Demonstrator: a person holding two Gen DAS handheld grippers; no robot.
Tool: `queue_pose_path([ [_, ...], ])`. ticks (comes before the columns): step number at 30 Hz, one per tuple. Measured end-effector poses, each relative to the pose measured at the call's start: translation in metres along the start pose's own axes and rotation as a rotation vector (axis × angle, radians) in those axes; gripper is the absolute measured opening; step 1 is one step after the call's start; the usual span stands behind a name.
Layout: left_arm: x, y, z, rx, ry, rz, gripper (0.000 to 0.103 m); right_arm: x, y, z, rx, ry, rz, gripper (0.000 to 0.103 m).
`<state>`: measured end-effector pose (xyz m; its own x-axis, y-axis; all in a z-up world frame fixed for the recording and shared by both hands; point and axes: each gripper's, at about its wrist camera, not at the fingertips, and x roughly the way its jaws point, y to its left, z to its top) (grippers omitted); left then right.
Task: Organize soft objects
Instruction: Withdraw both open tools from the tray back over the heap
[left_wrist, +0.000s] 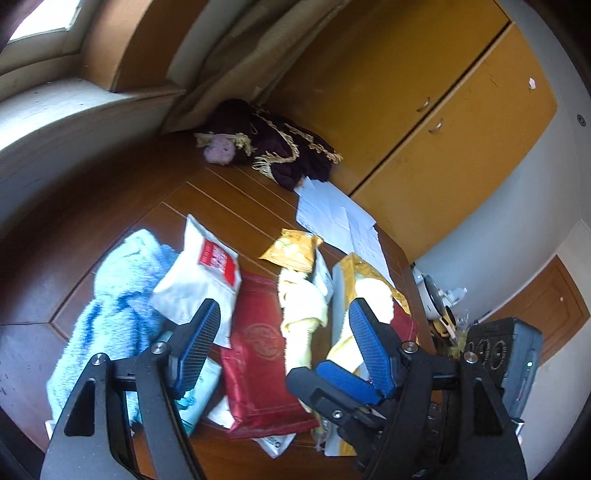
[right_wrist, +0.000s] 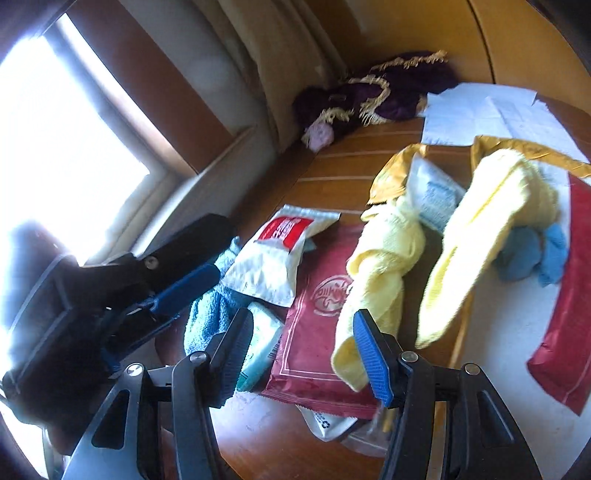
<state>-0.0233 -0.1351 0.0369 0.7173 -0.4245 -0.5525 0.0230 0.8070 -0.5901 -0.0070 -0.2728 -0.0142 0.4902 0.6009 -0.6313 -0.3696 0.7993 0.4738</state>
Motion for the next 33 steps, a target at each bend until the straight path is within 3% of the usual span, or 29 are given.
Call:
queue_pose_path([
  [9,0.006,0.015,0.001,-0.033,0.015,0.0,0.072,0.028,0.001,0.001,0.001,0.056,-0.058,0.06],
  [20,0.005,0.023,0.001,-0.049,0.023,-0.001,0.072,0.036,-0.004,0.0,0.03,0.076,-0.036,0.077],
  [33,0.005,0.023,-0.002,-0.045,0.029,0.002,0.072,0.039,-0.007,-0.003,0.058,0.076,-0.133,0.085],
])
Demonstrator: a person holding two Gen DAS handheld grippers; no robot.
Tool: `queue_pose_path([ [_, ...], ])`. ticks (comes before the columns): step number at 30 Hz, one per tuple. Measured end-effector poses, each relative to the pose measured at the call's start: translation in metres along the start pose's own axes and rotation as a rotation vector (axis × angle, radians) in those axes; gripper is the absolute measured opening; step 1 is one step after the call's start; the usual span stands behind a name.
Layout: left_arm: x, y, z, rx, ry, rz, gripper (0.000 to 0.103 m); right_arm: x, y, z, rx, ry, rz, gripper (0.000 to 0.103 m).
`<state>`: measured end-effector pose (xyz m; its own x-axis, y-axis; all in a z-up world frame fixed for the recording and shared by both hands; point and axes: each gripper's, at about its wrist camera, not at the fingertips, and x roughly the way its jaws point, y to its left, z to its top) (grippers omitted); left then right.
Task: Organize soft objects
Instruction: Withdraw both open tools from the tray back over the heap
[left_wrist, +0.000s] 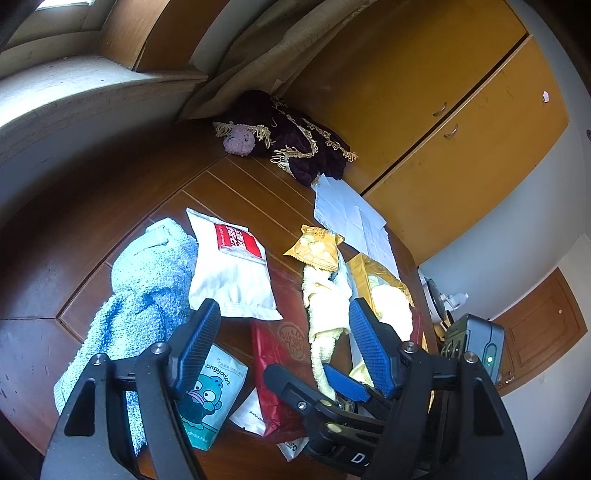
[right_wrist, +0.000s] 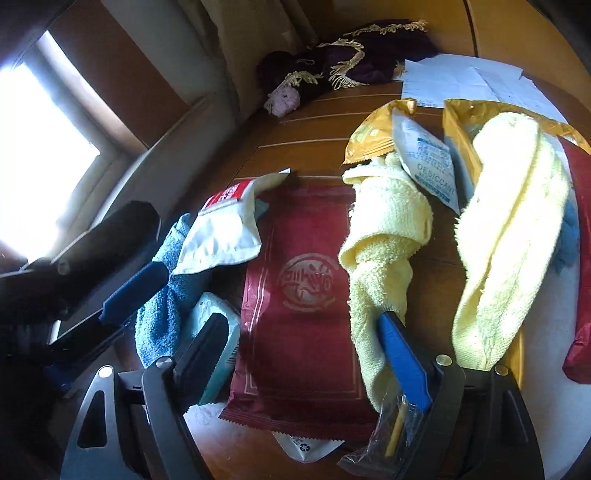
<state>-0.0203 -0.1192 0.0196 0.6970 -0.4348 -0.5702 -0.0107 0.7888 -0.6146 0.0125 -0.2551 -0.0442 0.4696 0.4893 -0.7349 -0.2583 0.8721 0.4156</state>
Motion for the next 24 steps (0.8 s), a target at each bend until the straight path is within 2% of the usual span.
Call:
queue_pose_path([
  [7,0.002,0.0,-0.002,0.001,0.012,0.003,0.072,-0.006,-0.003,-0.001,0.003,-0.026,0.059,0.086],
  [18,-0.007,-0.003,-0.001,0.032,-0.006,0.031,0.072,-0.032,-0.004,-0.002,-0.033,-0.094,0.177,0.08],
  [24,-0.022,0.007,0.001,0.017,-0.031,0.048,0.072,-0.041,0.004,-0.016,-0.087,-0.091,0.187,0.077],
])
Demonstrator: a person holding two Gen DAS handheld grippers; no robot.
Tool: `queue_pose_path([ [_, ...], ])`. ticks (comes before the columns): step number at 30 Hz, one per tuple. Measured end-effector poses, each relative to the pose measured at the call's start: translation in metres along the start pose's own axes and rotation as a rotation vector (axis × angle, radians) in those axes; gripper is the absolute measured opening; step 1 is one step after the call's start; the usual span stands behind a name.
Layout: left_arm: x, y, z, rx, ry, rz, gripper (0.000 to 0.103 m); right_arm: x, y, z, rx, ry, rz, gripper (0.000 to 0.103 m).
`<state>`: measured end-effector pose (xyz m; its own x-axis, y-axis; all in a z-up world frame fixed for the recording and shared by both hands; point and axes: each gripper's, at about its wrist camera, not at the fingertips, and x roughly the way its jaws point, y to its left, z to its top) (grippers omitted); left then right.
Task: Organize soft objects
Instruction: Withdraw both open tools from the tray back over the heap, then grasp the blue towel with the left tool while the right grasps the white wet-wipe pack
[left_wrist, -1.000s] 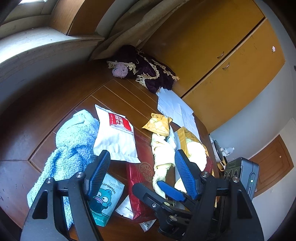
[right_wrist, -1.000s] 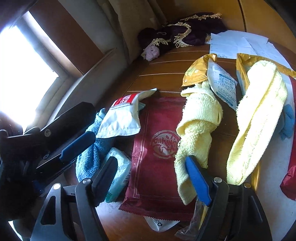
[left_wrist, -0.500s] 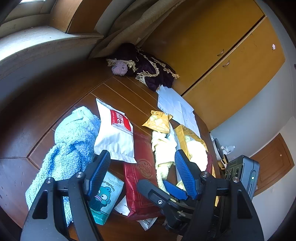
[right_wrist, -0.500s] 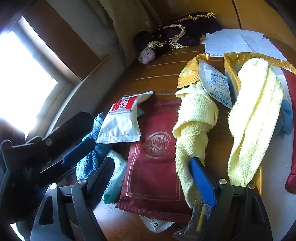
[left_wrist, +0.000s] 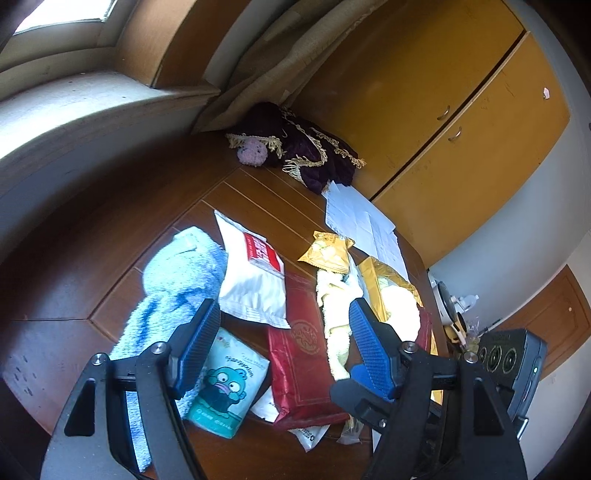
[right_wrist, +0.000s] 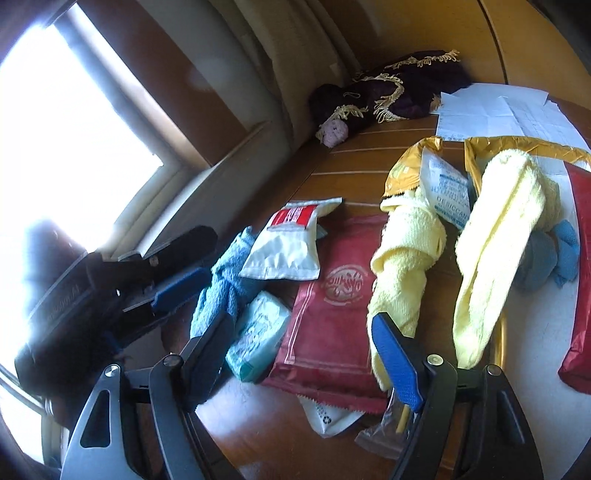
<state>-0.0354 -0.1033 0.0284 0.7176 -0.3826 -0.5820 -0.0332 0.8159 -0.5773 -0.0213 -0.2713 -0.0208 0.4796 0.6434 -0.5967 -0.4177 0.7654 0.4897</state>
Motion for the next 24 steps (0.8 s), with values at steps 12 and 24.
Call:
queue_pose_path([
  [12,0.007,0.023,0.008,0.079,0.026,0.198,0.072,0.005,0.0,-0.002,0.024,0.019,-0.003,0.076],
  [24,0.034,0.044,0.007,0.118,0.117,0.211,0.071,0.048,0.007,0.056,0.106,0.099,0.01,0.076],
])
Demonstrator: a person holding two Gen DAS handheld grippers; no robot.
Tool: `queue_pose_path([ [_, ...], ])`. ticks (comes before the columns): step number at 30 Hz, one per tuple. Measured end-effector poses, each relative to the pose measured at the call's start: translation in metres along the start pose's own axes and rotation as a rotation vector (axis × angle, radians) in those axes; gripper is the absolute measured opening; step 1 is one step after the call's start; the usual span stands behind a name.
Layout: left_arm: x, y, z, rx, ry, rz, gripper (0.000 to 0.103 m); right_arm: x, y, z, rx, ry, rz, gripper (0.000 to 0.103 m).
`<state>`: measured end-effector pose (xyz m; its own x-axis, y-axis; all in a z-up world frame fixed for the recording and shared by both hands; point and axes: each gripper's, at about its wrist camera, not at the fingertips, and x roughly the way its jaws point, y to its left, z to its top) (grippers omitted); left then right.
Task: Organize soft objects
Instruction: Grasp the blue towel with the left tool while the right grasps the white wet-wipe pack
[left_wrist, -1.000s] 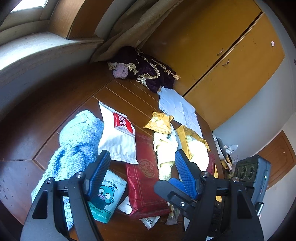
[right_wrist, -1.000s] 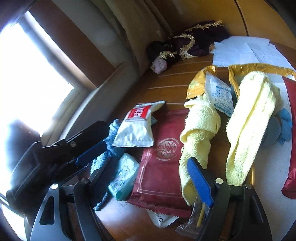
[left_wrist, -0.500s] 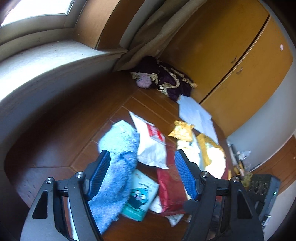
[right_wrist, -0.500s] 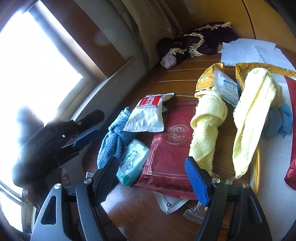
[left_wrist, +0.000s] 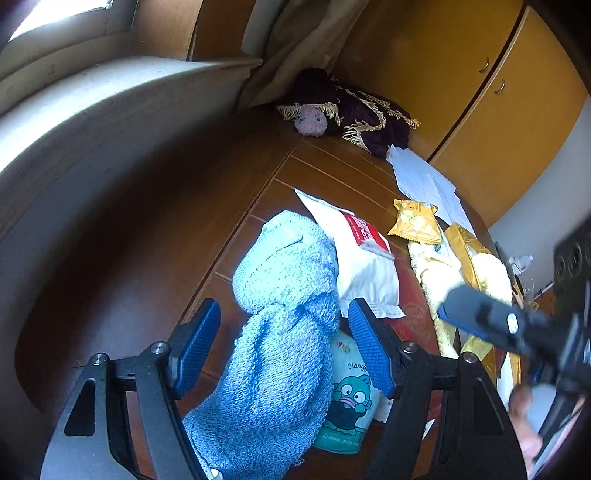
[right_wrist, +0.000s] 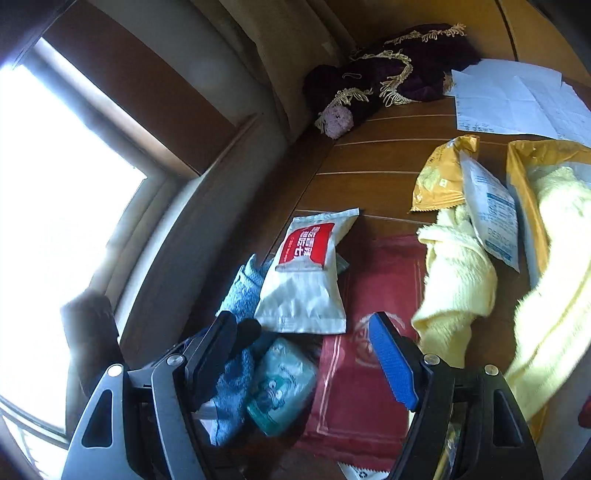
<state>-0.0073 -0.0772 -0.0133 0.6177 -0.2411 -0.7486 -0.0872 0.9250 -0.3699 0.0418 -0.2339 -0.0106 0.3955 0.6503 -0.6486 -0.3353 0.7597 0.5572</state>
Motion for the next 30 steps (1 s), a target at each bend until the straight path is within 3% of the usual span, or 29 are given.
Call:
queue_pose_path([
  [7,0.002,0.002,-0.004,-0.01,0.02,-0.048,0.071,0.042,0.008,0.039,0.054,0.05,-0.098,0.077],
  [14,0.006,-0.005,-0.007,0.022,0.036,-0.059,0.071,0.072,0.014,0.043,0.02,0.081,-0.158,0.076],
  [18,0.008,-0.007,-0.007,0.025,0.037,-0.056,0.071,0.076,0.021,0.039,-0.037,0.077,-0.211,0.062],
  [24,0.012,-0.008,-0.003,0.028,0.039,-0.048,0.071,0.075,0.023,0.036,-0.069,0.084,-0.208,0.052],
  [30,0.007,-0.009,-0.003,0.036,0.029,-0.054,0.071,0.044,0.021,0.033,-0.061,0.015,-0.167,0.048],
])
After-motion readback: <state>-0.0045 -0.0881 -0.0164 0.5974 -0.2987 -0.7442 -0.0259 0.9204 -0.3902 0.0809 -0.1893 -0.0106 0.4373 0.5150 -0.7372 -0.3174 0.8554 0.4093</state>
